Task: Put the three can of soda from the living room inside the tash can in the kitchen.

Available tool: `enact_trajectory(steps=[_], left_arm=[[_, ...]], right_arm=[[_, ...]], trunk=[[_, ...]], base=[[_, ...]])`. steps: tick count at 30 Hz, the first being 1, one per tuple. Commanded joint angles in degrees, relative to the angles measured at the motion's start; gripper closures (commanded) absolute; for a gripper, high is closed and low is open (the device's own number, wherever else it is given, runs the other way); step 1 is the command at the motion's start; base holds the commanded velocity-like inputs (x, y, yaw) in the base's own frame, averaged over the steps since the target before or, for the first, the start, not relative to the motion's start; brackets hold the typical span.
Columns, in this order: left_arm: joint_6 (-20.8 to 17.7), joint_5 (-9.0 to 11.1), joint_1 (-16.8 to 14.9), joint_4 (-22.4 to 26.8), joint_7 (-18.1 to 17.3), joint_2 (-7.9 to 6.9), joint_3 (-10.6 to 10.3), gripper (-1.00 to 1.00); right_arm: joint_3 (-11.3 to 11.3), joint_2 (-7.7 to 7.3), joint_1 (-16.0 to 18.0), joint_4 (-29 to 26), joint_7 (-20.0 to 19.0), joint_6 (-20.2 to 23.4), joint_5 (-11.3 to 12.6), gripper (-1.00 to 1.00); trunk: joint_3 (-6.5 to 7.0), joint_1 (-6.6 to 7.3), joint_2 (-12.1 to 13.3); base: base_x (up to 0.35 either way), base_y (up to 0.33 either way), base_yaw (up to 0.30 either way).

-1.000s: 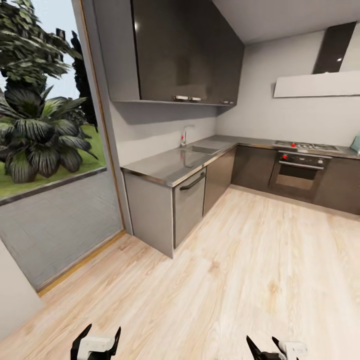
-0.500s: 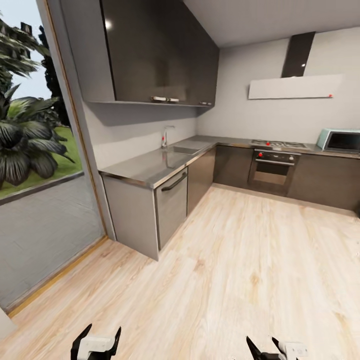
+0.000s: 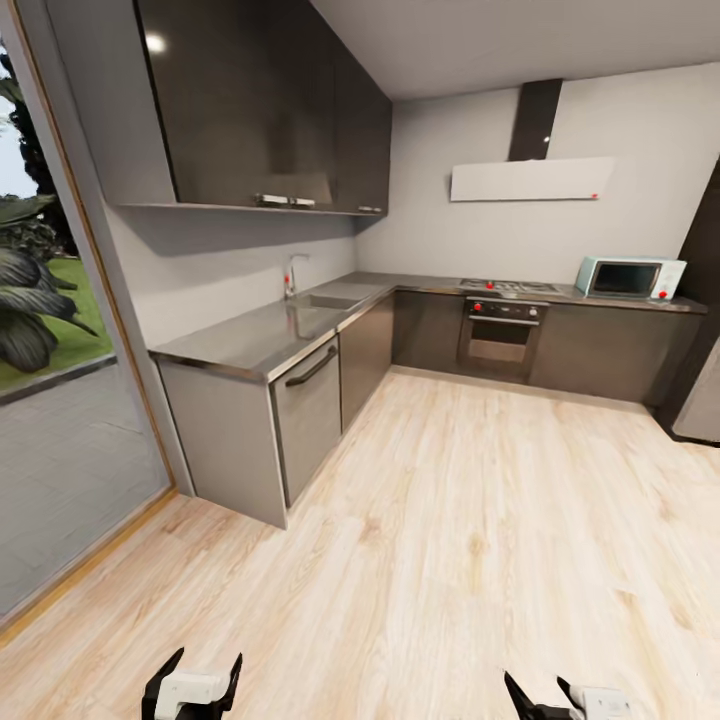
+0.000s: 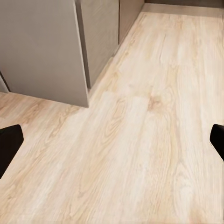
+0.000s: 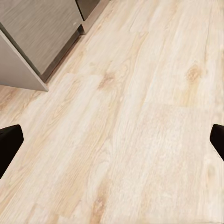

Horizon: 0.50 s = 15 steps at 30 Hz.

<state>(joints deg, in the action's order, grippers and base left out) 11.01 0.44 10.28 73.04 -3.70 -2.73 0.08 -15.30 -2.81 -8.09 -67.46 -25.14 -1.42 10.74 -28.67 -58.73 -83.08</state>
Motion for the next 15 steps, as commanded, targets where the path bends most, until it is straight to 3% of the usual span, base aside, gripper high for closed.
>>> enact_trajectory(steps=[1,15], left_arm=[[0.0,0.0,0.0,0.0,0.0,0.00,0.0,-1.00],[0.1,-0.1,0.0,0.0,0.0,0.00,0.0,-1.00]], right_arm=[[0.0,0.00,0.0,0.0,0.0,0.0,0.0,-1.00],[-0.3,0.00,0.0,0.0,0.0,-0.2,0.1,-1.00]], trunk=[[0.02,0.00,0.0],[0.33,0.00,0.0]], base=[[0.000,0.000,-0.248],[0.000,0.000,-0.248]])
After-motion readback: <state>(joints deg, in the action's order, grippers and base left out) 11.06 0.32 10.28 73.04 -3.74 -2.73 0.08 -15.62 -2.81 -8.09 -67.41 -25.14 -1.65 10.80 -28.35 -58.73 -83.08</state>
